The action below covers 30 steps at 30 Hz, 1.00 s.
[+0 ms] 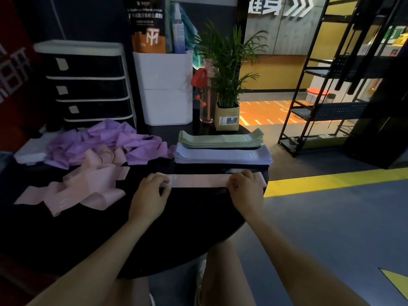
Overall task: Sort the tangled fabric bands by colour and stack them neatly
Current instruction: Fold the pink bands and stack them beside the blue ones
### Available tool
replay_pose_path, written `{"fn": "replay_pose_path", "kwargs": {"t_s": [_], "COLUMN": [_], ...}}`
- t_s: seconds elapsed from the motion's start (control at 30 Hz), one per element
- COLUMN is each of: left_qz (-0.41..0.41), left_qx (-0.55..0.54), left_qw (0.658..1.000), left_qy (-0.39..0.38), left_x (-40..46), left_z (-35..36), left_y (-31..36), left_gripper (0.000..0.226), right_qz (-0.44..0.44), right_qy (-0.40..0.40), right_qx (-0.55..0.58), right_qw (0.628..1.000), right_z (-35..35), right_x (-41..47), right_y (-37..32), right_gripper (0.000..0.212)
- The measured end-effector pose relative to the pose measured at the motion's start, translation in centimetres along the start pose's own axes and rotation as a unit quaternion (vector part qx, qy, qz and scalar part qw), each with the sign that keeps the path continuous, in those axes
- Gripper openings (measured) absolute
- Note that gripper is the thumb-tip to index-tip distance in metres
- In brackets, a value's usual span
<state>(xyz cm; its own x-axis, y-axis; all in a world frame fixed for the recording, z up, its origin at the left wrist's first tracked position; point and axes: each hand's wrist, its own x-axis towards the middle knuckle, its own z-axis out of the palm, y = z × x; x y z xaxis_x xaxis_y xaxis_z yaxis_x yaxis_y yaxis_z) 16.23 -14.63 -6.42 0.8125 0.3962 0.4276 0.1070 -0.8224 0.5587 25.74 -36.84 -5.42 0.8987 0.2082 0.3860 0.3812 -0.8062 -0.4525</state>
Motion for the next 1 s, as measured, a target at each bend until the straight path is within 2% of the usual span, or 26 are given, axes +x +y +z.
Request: {"fn": "replay_pose_path", "kwargs": {"t_s": [0.23,0.47,0.6,0.83,1.0], "left_qz": [-0.012,-0.027,-0.011,-0.003,-0.017], "left_qx": [0.004,-0.005,-0.007,0.055,0.046], "left_qw": [1.000,1.000,1.000,0.996,0.994], "left_qy": [0.001,-0.013,0.010,0.066,0.102], "left_x": [-0.3,-0.7,-1.3,-4.2,-6.1], "left_z": [-0.1,-1.2,-3.5,-9.2,-11.6], "left_y": [-0.1,0.7,0.4,-2.9,-5.8], "left_gripper": [0.015,0.026,0.028,0.025,0.023], "right_qz": [-0.011,-0.034,-0.072,-0.180,-0.248], "right_qy": [0.017,-0.037,-0.074,-0.158,-0.196], "right_qx": [-0.025,-0.017,0.019,0.092,0.096], "right_qw": [1.000,0.999,0.994,0.967,0.944], "right_z": [0.4,-0.5,0.1,3.2,5.8], "right_x": [-0.2,-0.1,-0.4,-2.8,-4.9], "right_y": [-0.1,-1.5,-5.3,-14.5,-19.7], "right_gripper": [0.016,0.025,0.026,0.030,0.046]}}
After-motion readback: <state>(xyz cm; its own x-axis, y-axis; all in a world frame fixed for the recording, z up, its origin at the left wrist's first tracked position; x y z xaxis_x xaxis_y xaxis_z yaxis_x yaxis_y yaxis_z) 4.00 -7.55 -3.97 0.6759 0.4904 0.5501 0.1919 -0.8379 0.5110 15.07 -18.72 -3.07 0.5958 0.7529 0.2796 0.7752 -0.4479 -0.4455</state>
